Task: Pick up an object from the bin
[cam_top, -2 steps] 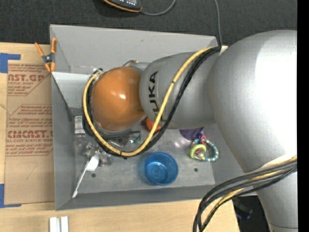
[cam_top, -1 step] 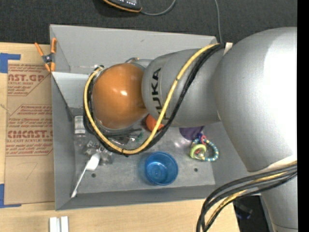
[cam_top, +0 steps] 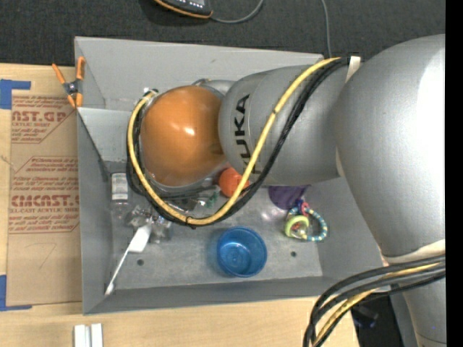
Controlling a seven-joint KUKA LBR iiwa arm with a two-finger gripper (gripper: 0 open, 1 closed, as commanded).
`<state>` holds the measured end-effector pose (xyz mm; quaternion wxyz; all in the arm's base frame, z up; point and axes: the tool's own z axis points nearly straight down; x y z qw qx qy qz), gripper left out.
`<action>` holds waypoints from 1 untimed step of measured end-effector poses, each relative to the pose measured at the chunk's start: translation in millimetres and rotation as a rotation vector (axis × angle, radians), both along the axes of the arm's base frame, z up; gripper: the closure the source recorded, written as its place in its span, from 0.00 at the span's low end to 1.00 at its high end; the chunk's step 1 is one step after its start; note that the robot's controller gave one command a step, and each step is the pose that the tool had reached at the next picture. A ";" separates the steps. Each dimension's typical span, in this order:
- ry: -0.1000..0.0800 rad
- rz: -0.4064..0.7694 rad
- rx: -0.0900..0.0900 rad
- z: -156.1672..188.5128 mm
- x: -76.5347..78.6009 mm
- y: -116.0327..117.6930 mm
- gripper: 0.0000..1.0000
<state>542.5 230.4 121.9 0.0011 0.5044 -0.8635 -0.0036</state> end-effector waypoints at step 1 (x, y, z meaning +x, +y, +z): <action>-0.005 0.000 0.002 22.1 1.2 0.6 1.00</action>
Offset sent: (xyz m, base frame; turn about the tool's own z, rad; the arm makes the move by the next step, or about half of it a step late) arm 0.0006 0.0005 0.0220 0.0000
